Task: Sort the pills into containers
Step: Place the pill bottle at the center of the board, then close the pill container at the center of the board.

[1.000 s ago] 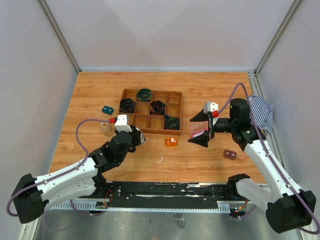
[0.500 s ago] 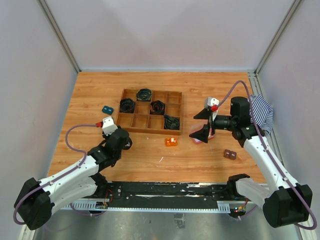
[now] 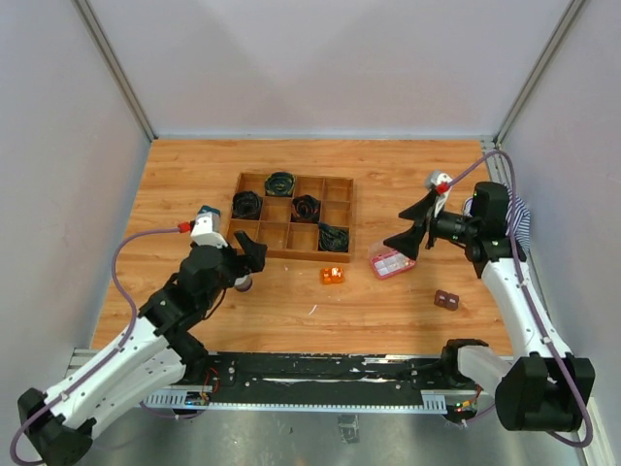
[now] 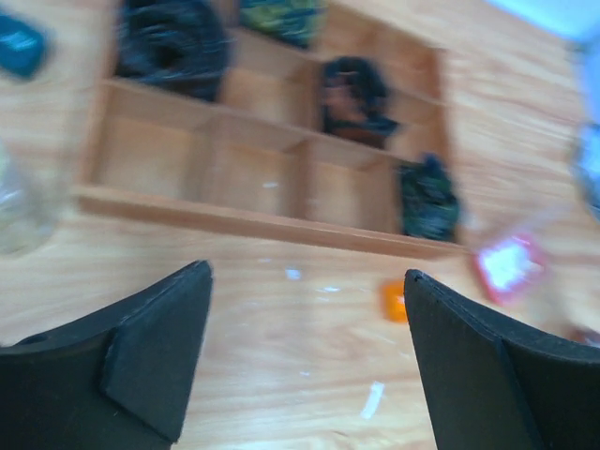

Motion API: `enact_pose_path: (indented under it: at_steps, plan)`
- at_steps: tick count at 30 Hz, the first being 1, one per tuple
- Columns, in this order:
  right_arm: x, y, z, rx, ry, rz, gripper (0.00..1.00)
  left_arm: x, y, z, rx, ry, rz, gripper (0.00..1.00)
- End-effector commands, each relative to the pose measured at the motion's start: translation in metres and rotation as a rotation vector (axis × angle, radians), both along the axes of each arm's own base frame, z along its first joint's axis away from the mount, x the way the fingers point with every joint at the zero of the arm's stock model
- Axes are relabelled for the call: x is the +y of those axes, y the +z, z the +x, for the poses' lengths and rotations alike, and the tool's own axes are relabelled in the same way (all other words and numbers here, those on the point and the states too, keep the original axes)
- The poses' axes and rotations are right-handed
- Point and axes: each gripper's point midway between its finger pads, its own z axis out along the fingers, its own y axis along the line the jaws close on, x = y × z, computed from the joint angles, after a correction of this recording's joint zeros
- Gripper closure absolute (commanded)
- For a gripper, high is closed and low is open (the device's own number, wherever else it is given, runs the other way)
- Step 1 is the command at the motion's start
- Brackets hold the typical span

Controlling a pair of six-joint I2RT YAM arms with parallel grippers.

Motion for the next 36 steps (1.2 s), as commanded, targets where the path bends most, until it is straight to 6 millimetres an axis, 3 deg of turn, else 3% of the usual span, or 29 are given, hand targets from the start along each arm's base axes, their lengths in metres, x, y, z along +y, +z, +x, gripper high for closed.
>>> enact_pose_path:
  at_steps: [1,3,6,11,14,16,20,23,26,29,32,36]
  plan:
    - [-0.024,0.007,0.014,0.129,-0.096,0.112,0.02,-0.068,0.072,-0.032,-0.252,-0.462,-0.186,0.11]
    - [-0.039,-0.001,0.017,0.182,-0.113,0.136,0.02,-0.095,0.098,-0.051,-0.368,-0.641,-0.301,0.15]
    - [-0.062,-0.025,0.018,0.236,-0.154,0.073,0.01,-0.123,0.105,-0.054,-0.368,-0.756,-0.347,0.19]
    - [-0.081,-0.072,0.008,0.313,-0.138,-0.123,0.01,-0.166,0.1,-0.018,-0.344,-0.767,-0.231,0.2]
    - [-0.09,-0.094,0.008,0.375,-0.156,-0.177,0.02,-0.193,0.094,0.015,-0.306,-0.752,-0.195,0.23]
    - [-0.096,-0.105,0.007,0.412,-0.177,-0.198,0.04,-0.208,0.086,0.034,-0.275,-0.735,-0.173,0.33]
    - [-0.113,-0.13,-0.001,0.52,-0.234,-0.258,0.17,-0.239,0.066,0.063,-0.199,-0.734,-0.174,0.44]
    - [-0.119,-0.147,-0.009,0.562,-0.254,-0.299,0.3,-0.258,0.047,0.078,-0.145,-0.724,-0.18,0.45]
    - [-0.117,-0.158,-0.014,0.646,-0.275,-0.264,0.54,-0.278,0.032,0.089,-0.144,-0.722,-0.175,0.46]
    - [-0.113,-0.167,-0.015,0.746,-0.265,-0.21,0.72,-0.301,0.01,0.097,-0.12,-0.738,-0.16,0.5]
    - [-0.113,-0.174,-0.013,0.81,-0.261,-0.199,0.78,-0.317,-0.004,0.107,-0.113,-0.73,-0.134,0.53]
    - [-0.11,-0.178,-0.01,0.861,-0.25,-0.164,0.83,-0.318,-0.018,0.124,-0.116,-0.682,-0.079,0.59]
